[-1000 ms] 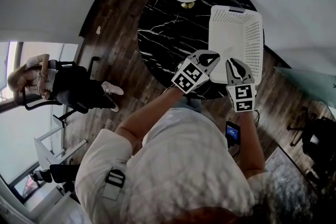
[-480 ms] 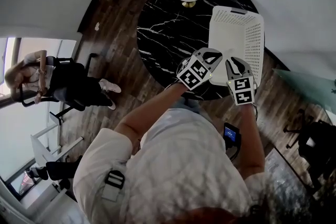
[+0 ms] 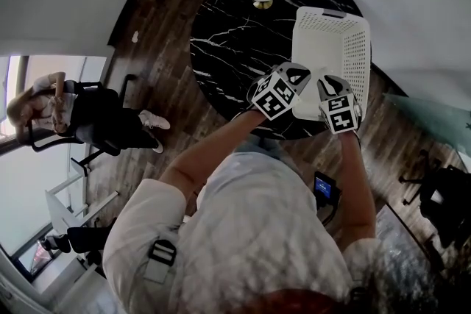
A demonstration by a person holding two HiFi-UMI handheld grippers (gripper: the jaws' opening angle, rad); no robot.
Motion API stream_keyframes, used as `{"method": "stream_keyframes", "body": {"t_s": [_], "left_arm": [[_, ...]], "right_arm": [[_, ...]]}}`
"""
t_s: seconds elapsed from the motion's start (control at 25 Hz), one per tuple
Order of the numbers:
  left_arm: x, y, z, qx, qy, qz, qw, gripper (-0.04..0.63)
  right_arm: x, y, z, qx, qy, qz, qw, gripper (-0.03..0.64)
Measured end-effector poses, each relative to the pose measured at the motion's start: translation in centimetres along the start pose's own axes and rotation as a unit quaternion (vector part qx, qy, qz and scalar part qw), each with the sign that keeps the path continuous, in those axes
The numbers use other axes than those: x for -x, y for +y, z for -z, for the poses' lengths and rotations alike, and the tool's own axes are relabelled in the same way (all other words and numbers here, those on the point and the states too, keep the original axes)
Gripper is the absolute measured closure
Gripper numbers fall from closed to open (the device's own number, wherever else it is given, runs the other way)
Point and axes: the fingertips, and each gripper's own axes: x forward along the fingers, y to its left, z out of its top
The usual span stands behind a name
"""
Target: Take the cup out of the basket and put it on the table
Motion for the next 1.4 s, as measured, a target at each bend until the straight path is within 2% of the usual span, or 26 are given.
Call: {"method": "stream_keyframes", "body": {"t_s": [0.76,1.4], "left_arm": [[-2.0,1.5,0.9,-0.036,0.040,0.013,0.9985,0.589],[-3.4,1.7,1.2,-0.061,0.057,0.029,0.9961,0.589]], "right_arm": [[-5.0,-0.8,3.2,0.017,0.113,-0.033,0.993,0.558],[-7.7,-1.0,4.8,0.020,0.162,-0.044,0.986,0.557]]}}
